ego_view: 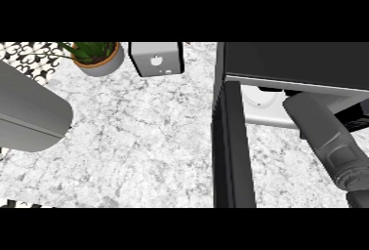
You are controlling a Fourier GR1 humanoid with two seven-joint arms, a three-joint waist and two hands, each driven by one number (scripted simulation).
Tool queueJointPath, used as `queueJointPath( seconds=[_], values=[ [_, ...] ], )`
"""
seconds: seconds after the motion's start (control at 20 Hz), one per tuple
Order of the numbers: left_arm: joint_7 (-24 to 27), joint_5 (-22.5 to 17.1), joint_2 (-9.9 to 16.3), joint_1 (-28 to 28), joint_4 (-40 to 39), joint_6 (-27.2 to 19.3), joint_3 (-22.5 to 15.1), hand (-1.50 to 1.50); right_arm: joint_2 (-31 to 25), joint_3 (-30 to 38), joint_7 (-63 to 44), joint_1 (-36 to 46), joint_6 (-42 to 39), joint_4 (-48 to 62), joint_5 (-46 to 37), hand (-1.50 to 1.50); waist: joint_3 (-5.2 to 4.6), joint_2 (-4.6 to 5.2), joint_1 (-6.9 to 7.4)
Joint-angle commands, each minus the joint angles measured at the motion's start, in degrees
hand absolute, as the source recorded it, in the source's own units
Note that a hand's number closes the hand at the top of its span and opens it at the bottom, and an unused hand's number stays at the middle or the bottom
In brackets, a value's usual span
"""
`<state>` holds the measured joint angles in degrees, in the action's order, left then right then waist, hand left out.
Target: Pick up the milk, place it into the microwave and close the microwave
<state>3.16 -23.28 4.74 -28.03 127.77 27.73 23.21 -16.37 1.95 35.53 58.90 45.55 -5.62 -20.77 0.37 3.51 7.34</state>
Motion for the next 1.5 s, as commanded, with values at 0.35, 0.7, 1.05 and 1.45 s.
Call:
queueJointPath(
  seconds=[0.35,0.7,1.05,1.45],
  values=[
    [0.5,1.6,1.1,1.3,-1.8,4.5,-3.8,-1.5,1.6,4.1,7.6,-0.5,-12.8,-1.2,4.3,-1.5,0.0,-0.49,-0.81],
    [-1.0,3.8,0.6,3.6,-1.8,5.7,-8.8,-1.5,2.4,8.6,12.2,-1.0,-23.5,-2.1,9.2,-1.5,-0.06,-1.15,-3.01],
    [-1.7,6.7,-2.9,3.0,-0.2,6.0,-14.3,-1.5,3.7,11.5,16.3,-5.7,-33.0,-1.4,12.4,-1.5,-0.2,-2.31,-4.55],
    [-4.9,11.7,-4.7,4.7,0.1,3.4,-23.2,1.5,3.8,13.3,22.0,-14.6,-48.0,-1.8,15.3,-1.5,-0.25,-3.05,-6.49]
  ],
)
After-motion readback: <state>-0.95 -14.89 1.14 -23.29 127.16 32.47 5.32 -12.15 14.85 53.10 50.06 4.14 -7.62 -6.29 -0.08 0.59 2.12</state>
